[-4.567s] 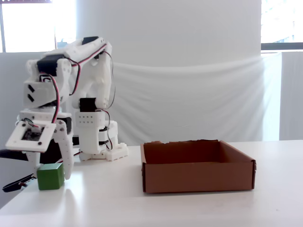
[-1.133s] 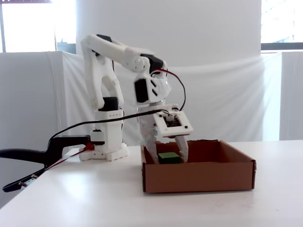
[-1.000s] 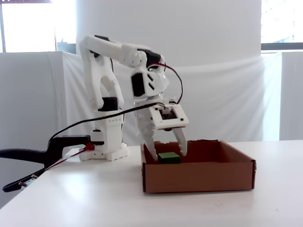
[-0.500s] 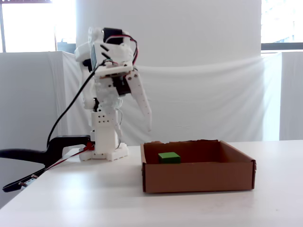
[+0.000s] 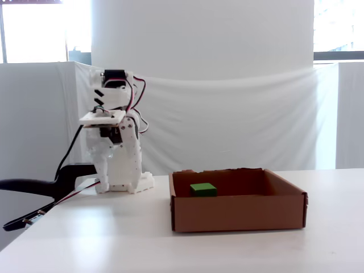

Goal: Grasp a green cube and put it in a box.

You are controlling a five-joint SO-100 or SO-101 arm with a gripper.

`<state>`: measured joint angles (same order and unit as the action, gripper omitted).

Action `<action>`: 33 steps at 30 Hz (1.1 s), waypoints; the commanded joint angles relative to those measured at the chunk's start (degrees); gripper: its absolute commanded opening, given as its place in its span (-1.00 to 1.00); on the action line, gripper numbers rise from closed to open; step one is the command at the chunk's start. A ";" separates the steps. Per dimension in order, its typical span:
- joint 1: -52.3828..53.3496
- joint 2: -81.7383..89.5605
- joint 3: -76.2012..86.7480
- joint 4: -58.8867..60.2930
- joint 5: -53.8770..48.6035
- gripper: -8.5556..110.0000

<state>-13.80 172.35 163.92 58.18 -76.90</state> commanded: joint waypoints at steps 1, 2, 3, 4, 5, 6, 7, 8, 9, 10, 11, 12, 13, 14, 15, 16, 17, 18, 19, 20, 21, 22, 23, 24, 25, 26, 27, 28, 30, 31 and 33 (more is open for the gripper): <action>1.14 5.27 1.76 1.23 -1.49 -0.55; 1.32 6.42 2.64 1.49 -1.49 -0.55; 1.32 7.47 3.43 1.67 -1.49 -0.55; 1.41 8.35 4.31 1.76 -1.49 -0.55; 1.41 9.67 5.45 1.93 -1.49 -0.55; 1.32 9.93 6.24 2.02 -1.49 -0.56; 1.23 9.93 6.24 2.64 -1.49 -0.56; 1.23 9.93 6.24 3.08 -1.58 -0.56; 1.23 9.93 6.24 3.52 -1.58 -0.56; 1.23 9.93 6.33 4.04 -1.58 -0.56; 1.23 9.93 6.33 4.75 -1.58 -0.56; 1.05 9.93 6.33 6.50 -1.58 -0.56; 1.05 9.93 6.33 7.38 -1.58 -0.55; 1.05 9.93 6.33 8.09 -1.58 -0.55; 1.05 9.93 6.33 8.61 -1.58 -0.55; 1.05 9.93 6.33 9.32 -1.58 -0.56; 1.05 9.93 6.33 10.02 -1.58 -0.56; 1.05 9.93 6.33 10.81 -1.58 -0.57; 1.05 9.93 6.33 11.34 -1.58 -0.58; 1.14 9.93 6.33 11.60 -1.58 -0.58; 1.14 9.93 6.33 11.69 -1.32 -0.58; 0.88 9.93 6.33 11.78 -1.05 -0.58; 0.62 9.93 6.42 12.04 -0.97 -0.58; 0.26 10.02 6.42 12.22 -0.88 -0.58; 0.00 10.02 6.42 12.30 -0.88 -0.58; 0.00 10.02 6.42 12.39 -0.88 -0.58; 0.00 10.02 6.42 12.39 -0.88 -0.58; 0.00 10.02 6.42 12.39 -0.88 -0.58; -0.26 10.02 6.42 12.39 -0.88 -0.57; -0.35 10.02 6.42 12.39 -0.79 -0.57; -0.35 10.02 6.42 12.39 -0.79 -0.57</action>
<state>-13.36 182.90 170.60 70.22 -77.34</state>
